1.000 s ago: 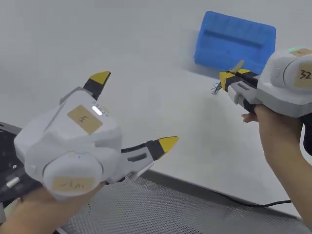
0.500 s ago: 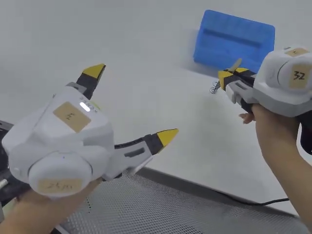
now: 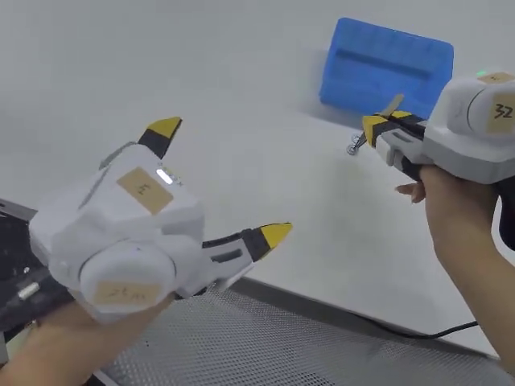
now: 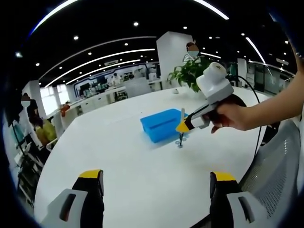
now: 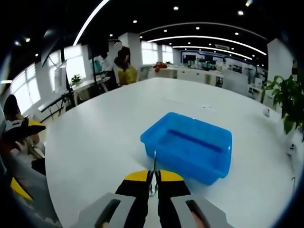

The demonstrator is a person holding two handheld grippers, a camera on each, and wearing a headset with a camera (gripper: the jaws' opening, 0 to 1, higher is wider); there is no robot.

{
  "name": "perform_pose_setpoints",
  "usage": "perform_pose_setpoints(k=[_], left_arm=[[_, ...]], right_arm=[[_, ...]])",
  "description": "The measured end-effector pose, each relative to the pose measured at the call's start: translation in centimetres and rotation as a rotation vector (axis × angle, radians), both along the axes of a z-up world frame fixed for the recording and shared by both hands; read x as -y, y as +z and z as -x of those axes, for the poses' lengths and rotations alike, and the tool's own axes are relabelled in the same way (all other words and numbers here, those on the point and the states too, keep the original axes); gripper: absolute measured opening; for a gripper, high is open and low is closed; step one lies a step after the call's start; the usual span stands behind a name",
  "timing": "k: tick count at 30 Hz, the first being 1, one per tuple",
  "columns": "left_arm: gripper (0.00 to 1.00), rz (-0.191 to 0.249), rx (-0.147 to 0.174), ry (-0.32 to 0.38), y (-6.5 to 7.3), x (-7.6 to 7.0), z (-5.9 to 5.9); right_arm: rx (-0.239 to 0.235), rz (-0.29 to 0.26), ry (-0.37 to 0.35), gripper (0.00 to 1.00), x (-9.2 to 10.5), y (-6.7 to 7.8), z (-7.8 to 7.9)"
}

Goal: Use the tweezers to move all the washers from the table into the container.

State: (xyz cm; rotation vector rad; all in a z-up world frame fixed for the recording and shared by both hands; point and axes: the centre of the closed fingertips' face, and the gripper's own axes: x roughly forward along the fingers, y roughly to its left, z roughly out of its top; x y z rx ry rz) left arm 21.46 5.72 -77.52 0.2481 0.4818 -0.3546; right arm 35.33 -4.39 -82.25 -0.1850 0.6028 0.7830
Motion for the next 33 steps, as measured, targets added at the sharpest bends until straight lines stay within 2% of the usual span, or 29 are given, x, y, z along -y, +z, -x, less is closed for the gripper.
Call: perform_pose_setpoints(k=[2,4,6,11,17,21,25,33], left_arm=[[0.94,-0.004,-0.017,-0.009,-0.3,0.1,0.1],[0.94,-0.013,-0.056,-0.014,-1.1,0.2,0.3],[0.93,-0.029,-0.079,-0.027,-1.6,0.3,0.5],[0.93,-0.058,-0.104,-0.051,-2.2,0.6,0.8],[0.93,-0.075,-0.110,-0.052,-2.5,0.4,0.9],[0.94,-0.083,-0.109,-0.047,-2.5,0.3,0.8],[0.93,-0.089,-0.106,-0.047,-2.5,0.2,0.8],[0.93,-0.097,-0.107,-0.048,-2.6,0.2,0.9]], right_arm=[[-0.003,0.000,0.001,0.02,0.0,0.0,0.0],[-0.009,-0.004,0.002,0.02,0.0,0.0,0.1],[-0.008,-0.007,0.001,0.02,0.2,0.2,0.2],[-0.005,-0.014,-0.001,0.02,0.4,0.9,0.4],[0.018,-0.024,0.006,0.02,0.6,2.4,0.4],[0.041,-0.050,0.008,0.02,0.6,4.2,0.0],[0.080,-0.064,0.007,0.02,0.5,5.9,-0.8],[0.130,-0.075,0.014,0.02,0.0,7.7,-2.5]])
